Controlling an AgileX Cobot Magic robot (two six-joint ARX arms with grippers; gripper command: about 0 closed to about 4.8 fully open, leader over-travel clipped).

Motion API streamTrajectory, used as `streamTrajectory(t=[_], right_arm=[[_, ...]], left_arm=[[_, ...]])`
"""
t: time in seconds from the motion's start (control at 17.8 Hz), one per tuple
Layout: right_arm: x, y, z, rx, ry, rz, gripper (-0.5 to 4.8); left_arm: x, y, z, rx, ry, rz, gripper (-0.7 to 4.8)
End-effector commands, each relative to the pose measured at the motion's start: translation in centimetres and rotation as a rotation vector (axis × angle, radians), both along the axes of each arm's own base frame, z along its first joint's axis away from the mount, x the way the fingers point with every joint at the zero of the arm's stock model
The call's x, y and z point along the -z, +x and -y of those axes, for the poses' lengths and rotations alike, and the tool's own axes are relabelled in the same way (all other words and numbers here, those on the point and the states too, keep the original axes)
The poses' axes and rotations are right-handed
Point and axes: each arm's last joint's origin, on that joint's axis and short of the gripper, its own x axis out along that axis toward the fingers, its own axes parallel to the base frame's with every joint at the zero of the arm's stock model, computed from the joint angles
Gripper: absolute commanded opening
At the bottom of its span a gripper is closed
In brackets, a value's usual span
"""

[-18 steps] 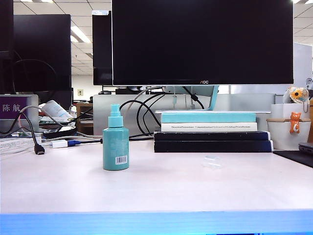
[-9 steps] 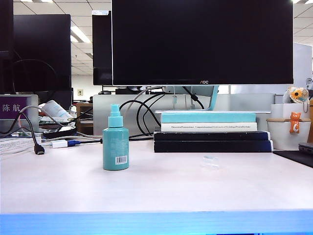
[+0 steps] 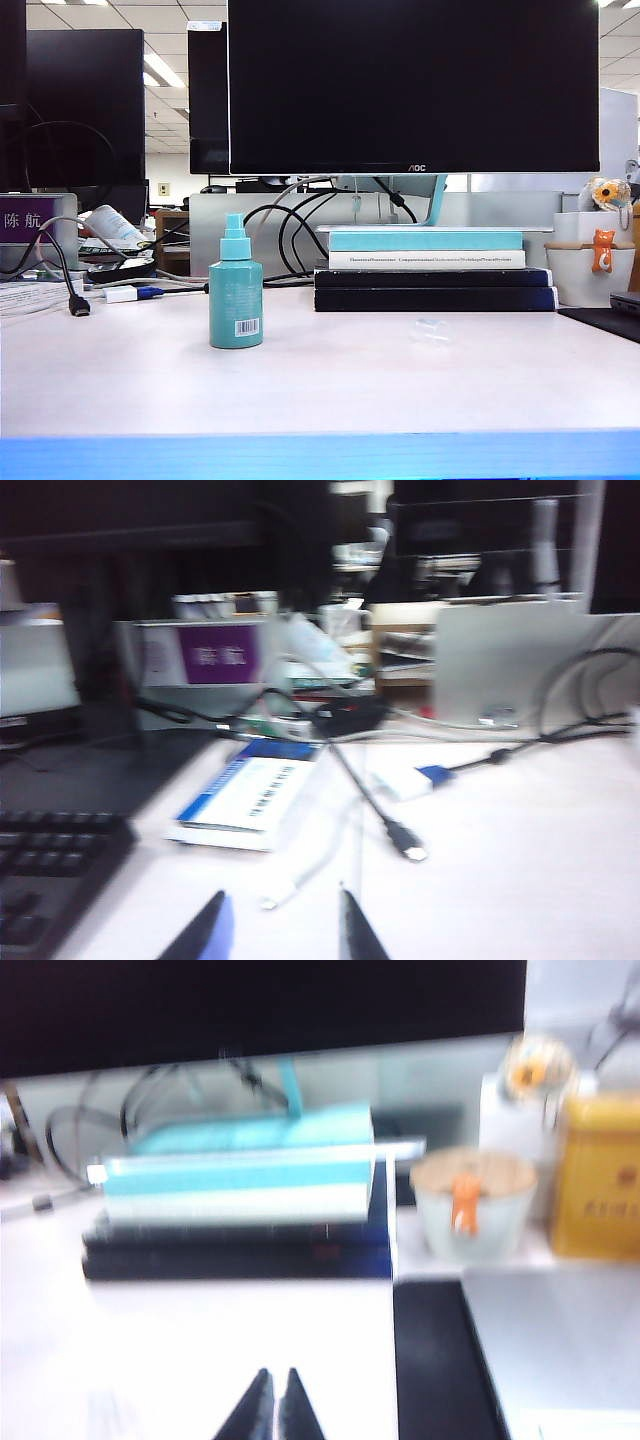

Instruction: Pick up the sprayer with the left hand and remove the lid with the right hand then place it on the table.

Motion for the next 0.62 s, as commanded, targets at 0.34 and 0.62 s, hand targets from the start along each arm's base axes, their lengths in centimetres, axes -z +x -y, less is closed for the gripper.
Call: streamTrajectory(t=[0.34,0.62], right_arm=[[1.0,0.0,0.0,-0.005,-0.024,-0.091,0.22],[1.4,0.0,0.0,-0.004,-0.034,-0.127,0.22]], left_arm=[[0.7,0.0,0.0,0.157,0.014,-0.075,1.48],[0.7,0.0,0.0,0.164,0.015,-0.071,1.48]])
